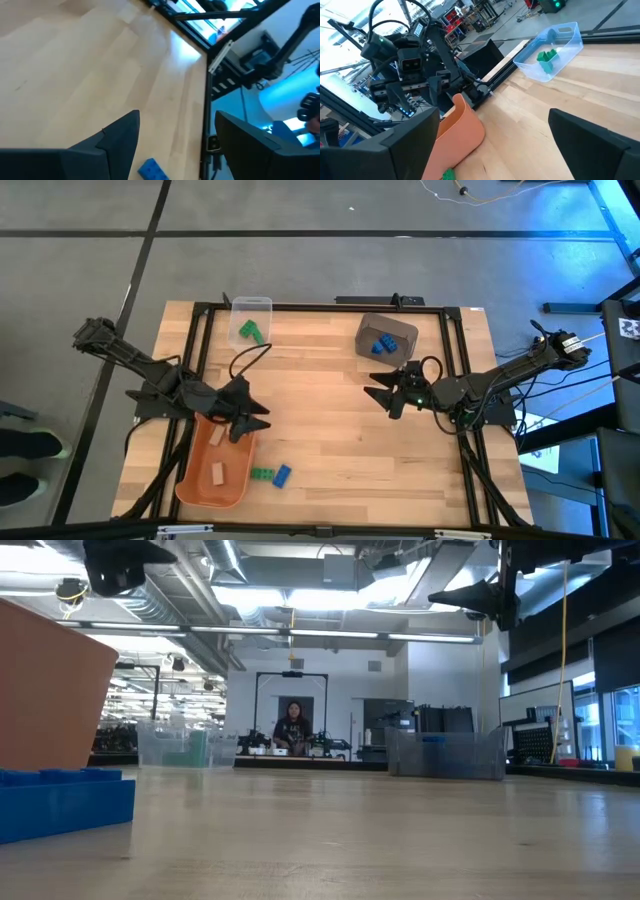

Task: Sort & place blocks by color
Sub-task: Put the blue game piece into the black bin

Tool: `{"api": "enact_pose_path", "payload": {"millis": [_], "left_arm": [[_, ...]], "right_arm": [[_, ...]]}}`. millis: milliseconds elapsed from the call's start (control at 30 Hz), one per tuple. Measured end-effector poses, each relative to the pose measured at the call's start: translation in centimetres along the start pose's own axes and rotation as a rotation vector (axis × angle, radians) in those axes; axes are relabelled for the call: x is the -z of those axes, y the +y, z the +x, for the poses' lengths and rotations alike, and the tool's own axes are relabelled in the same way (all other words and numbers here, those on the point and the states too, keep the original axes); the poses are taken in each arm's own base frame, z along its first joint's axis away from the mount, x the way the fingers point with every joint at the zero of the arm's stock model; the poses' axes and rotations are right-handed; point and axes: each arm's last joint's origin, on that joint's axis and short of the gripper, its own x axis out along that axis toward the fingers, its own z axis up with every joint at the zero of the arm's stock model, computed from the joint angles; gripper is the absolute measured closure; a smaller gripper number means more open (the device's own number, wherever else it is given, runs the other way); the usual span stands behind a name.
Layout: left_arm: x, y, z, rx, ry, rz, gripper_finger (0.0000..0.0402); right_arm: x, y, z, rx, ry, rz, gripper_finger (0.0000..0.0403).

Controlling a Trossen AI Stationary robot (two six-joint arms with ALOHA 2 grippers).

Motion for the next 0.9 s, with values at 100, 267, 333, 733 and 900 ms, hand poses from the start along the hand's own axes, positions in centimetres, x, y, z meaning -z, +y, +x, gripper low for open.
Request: {"api": "enact_pose_path", "payload": {"millis": [100,267,333,733,900], "left_arm": [[-0.1,-0.2,0.0,0.018,-0.009,0.005,0.0152],[-0.2,-0.3,0.0,0.029,-0.018,0.015,0.0152],[-0.2,-0.3,0.0,0.045,0.0,0.014,0.0152],[-0.7,-4.4,6.6,0.025,0.372,0.27,0.0157],[-0.7,-6.0,10.5,-0.15,0.546,0.296,0.0157]], "right_arm": [[0.0,0.0,0.0,0.0,0.0,-0.003,0.003],[0.0,0.0,0.0,0.0,0.0,-0.003,0.003],[0.0,0.0,0.0,-0.001,0.0,-0.002,0.003],[0.0,0.0,0.0,0.002,0.003,-0.003,0.003],[0.1,-0.1,0.0,0.006,0.008,-0.01,0.003]]}}
